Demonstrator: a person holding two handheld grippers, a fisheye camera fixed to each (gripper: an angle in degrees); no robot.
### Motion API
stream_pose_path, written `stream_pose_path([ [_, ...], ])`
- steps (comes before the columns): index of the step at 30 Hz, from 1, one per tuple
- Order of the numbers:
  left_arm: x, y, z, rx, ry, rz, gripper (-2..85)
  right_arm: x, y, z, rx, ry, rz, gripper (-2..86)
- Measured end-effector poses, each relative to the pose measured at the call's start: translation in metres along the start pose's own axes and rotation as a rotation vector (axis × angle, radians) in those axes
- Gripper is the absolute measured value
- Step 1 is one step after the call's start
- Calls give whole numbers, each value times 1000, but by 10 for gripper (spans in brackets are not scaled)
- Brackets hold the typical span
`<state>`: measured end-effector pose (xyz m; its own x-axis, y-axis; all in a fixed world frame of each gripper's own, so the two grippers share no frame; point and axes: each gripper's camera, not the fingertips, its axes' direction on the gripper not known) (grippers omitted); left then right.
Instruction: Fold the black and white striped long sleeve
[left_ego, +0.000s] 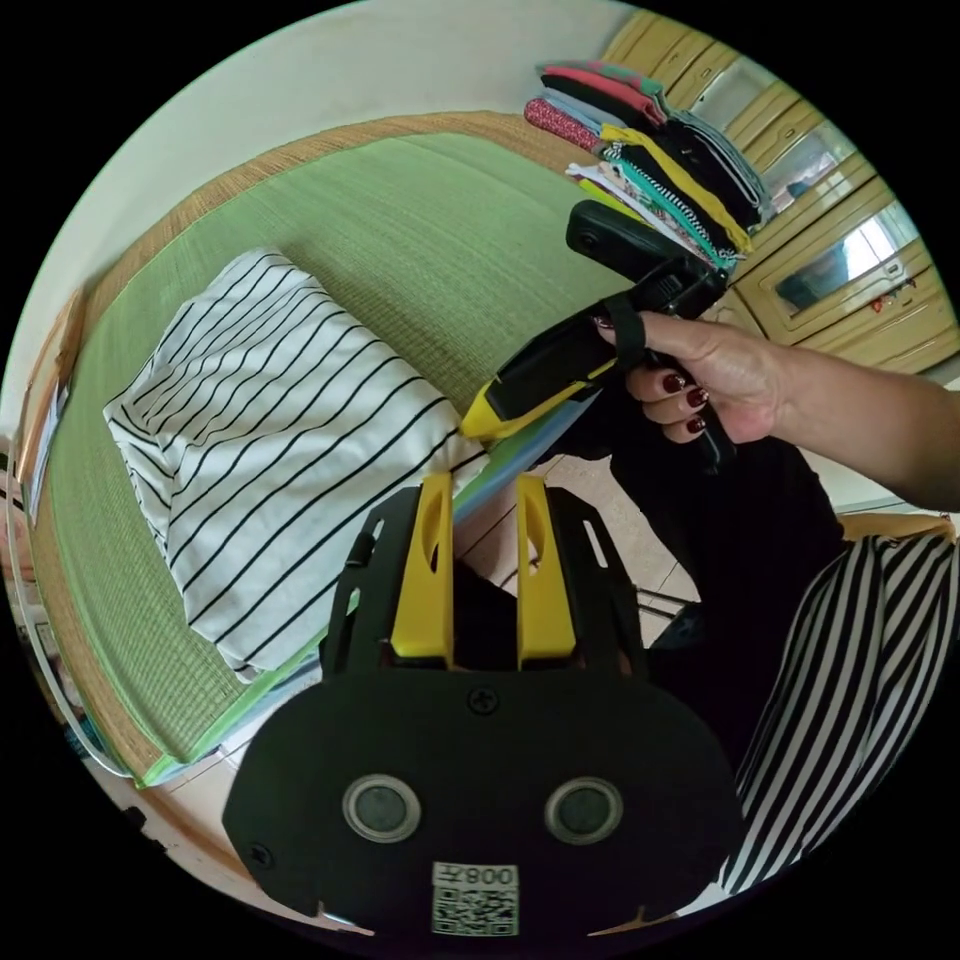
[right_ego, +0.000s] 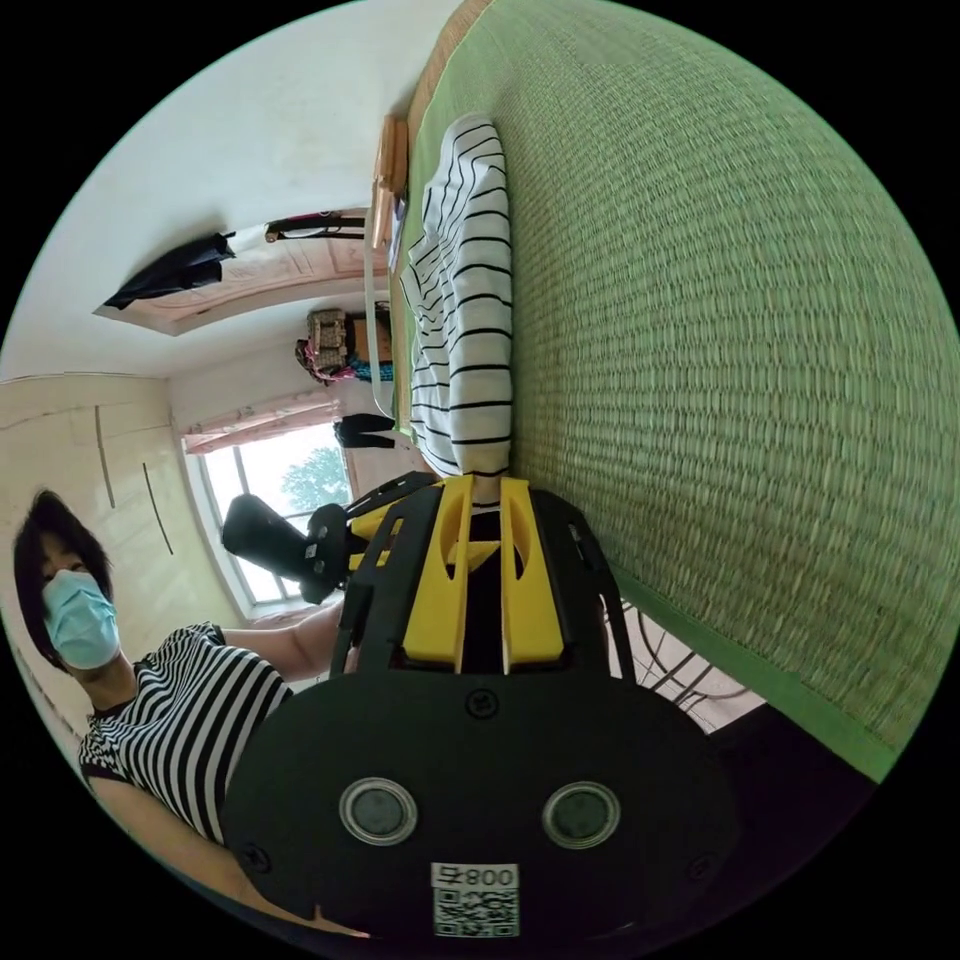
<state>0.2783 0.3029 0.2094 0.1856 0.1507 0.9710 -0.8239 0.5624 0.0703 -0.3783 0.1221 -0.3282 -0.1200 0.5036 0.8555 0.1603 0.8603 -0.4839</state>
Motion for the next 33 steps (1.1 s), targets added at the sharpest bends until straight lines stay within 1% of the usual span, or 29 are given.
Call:
stream_pose_path([
  [6, 16, -23, 2, -15, -51, -42, 64, 3, -3, 11, -16, -33, -11, 59],
  [10, 21, -30, 5, -8, -42, -69, 28, 5, -3, 15, -16, -39, -13, 63],
  [14, 31, -28, 3, 29, -43, -66, 12, 6, -1, 14, -3, -40, -15, 65],
  [20, 39, -17, 9, 69, -31, -76, 6, 6, -4, 17, 13, -82, -8, 81],
  [25, 42, -7, 24, 91, -34, -82, 6, 3, -10, 32, -17, -69, -9, 82],
  [30, 35, 10, 45, 115, -12, -105, 7, 8, -15, 44, -19, -124, 22, 69],
  [33, 21, 28, 55, 145, 37, -151, 7, 9, -16, 45, -9, -160, 33, 50],
])
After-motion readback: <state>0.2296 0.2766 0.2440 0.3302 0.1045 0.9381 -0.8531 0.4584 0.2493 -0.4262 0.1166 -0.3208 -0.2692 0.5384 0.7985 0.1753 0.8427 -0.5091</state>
